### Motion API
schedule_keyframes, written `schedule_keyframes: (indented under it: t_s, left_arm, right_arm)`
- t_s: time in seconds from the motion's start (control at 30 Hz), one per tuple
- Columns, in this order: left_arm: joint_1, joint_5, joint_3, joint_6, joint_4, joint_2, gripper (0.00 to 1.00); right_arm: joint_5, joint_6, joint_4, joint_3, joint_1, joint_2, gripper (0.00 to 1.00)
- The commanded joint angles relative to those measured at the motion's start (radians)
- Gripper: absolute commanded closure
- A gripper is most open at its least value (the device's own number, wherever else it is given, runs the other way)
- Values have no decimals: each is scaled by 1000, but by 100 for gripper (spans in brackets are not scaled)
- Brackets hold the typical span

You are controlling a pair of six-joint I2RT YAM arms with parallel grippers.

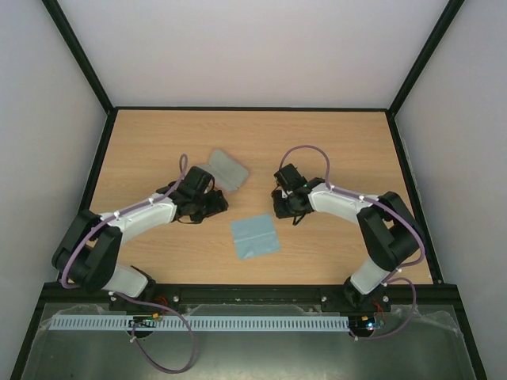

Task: Organize the sunglasses
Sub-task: Move the sunglasses to the center of the board, then fold the glasses cleaning cloth at the center of the board.

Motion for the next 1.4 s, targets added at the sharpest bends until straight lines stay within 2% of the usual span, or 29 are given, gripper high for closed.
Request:
schedule_keyframes:
  t_s: [0.0,0.13,0.23,0.33,0.53,0.67,0.83,0.9,0.97,1.07,1.13,1.23,1.37]
  left_arm:
    - [-10,21,-46,-13,92,-3,30]
    - [-12,91,-88,-19,161,-8,49]
    - [-21,115,-103,-19,166,-9,55]
    - [-29,118,-138,-38,192,-35,58]
    - [-55,99,-126,-51,189,-41,59]
    - [-103,79,-142,-74,136,-108,52]
    - [-208,25,-158,-104,-23,-251,39]
    - [-229,29,-178,-124,-60,-304,38]
    - [-255,31,-196,-152,-76,-349,40]
    - [-284,35,-221,-193,-64,-385,56]
    - [-298,39,-235,-215,-39,-382,62]
    - [-306,36,-255,-228,5,-356,62]
    - [-296,11,-242,-217,44,-296,55]
  right_arm:
    - [-118,-5,22,21,-5,-26,70]
    - [-170,-6,40,51,-5,-1,73]
    - [-217,-12,33,89,1,43,74]
    - [-198,-14,26,116,14,80,74]
    - [-145,-18,-26,133,39,100,74]
    - [-95,7,-70,70,61,-23,72]
    - [-89,79,-120,-65,109,-209,68]
    - [-87,121,-134,-113,141,-261,68]
    - [-78,158,-138,-158,171,-305,68]
    - [-76,201,-129,-216,198,-360,68]
    - [-75,214,-124,-245,208,-378,69]
    - [-55,217,-115,-262,212,-385,69]
    - [6,191,-116,-205,212,-342,68]
